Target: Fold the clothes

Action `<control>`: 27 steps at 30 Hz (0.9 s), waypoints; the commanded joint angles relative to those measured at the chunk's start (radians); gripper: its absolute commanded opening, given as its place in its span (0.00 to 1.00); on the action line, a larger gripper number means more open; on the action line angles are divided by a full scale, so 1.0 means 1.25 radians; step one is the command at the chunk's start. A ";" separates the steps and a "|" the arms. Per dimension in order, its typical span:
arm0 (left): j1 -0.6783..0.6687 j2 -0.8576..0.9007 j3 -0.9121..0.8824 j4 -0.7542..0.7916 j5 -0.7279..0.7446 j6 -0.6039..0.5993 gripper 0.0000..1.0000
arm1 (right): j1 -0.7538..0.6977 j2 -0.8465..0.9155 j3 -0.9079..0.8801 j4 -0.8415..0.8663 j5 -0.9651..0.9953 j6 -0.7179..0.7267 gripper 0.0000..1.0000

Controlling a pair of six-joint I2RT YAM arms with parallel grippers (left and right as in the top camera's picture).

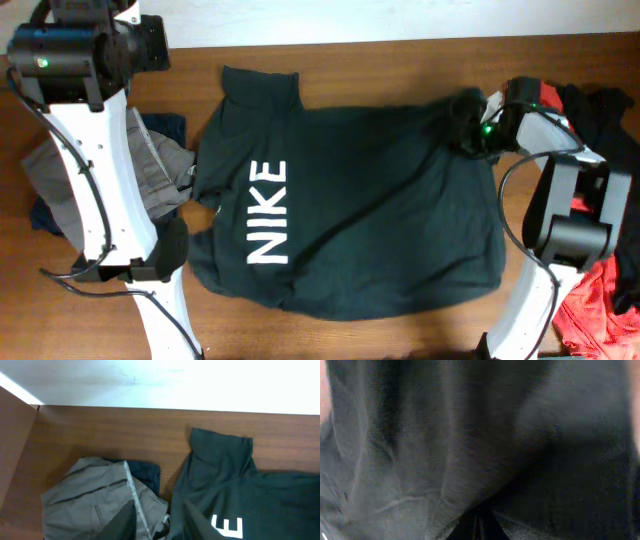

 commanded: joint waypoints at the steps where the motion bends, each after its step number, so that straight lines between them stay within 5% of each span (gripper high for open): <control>1: -0.005 0.004 -0.009 -0.001 -0.020 0.013 0.36 | -0.030 0.116 0.028 -0.004 0.143 0.021 0.04; 8: -0.005 0.004 -0.054 -0.001 -0.019 0.013 0.45 | -0.101 0.115 0.263 -0.162 0.136 -0.019 0.05; 10: -0.005 0.004 -0.071 -0.001 -0.019 0.013 0.47 | -0.111 0.114 0.324 -0.234 0.088 -0.090 0.28; 17: -0.005 -0.011 -0.094 -0.001 -0.019 0.016 0.59 | -0.117 0.064 0.530 -0.493 0.063 -0.223 0.43; 21: 0.005 -0.101 -0.097 -0.001 -0.019 0.016 0.58 | -0.116 -0.012 0.601 -0.567 0.010 -0.230 0.45; 27: 0.021 -0.189 -0.178 -0.001 0.044 0.037 0.41 | -0.100 -0.128 0.606 -0.599 -0.007 -0.231 0.46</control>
